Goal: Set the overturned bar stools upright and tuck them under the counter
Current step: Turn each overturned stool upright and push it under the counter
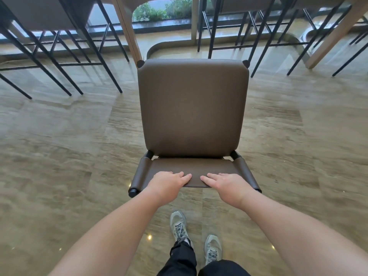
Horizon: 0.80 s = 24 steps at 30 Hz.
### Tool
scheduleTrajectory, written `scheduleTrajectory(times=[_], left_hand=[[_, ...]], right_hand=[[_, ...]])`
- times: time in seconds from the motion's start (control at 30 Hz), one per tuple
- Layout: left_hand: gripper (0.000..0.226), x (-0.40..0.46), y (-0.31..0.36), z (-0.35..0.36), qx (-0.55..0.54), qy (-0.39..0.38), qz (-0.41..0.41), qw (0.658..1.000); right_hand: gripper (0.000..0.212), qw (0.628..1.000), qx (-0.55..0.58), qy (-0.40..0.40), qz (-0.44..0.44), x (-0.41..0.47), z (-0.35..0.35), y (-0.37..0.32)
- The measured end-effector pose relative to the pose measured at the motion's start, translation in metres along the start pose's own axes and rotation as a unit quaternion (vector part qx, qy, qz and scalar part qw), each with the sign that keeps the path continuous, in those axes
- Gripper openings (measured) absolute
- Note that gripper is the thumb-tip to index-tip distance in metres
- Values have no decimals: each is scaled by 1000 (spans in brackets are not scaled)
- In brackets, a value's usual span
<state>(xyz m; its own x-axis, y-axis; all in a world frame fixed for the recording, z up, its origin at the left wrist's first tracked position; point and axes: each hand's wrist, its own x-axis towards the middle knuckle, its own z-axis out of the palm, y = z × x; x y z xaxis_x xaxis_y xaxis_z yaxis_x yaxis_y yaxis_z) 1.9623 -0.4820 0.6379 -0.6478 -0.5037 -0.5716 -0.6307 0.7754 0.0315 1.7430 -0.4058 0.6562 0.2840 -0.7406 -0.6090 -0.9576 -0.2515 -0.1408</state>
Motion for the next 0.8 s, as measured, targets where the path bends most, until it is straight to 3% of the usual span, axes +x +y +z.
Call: scheduleTrajectory(times=[0.43, 0.63, 0.8], left_hand=[[61, -23, 16, -47, -9, 71, -8, 997], [63, -10, -9, -70, 4, 201, 7, 980], [68, 4, -27, -95, -9, 255, -1, 967]], right_hand=[[77, 998, -26, 49, -12, -37, -40, 12], [70, 983, -84, 165, -13, -17, -62, 38], [71, 968, -88, 234, -11, -2, -83, 56]])
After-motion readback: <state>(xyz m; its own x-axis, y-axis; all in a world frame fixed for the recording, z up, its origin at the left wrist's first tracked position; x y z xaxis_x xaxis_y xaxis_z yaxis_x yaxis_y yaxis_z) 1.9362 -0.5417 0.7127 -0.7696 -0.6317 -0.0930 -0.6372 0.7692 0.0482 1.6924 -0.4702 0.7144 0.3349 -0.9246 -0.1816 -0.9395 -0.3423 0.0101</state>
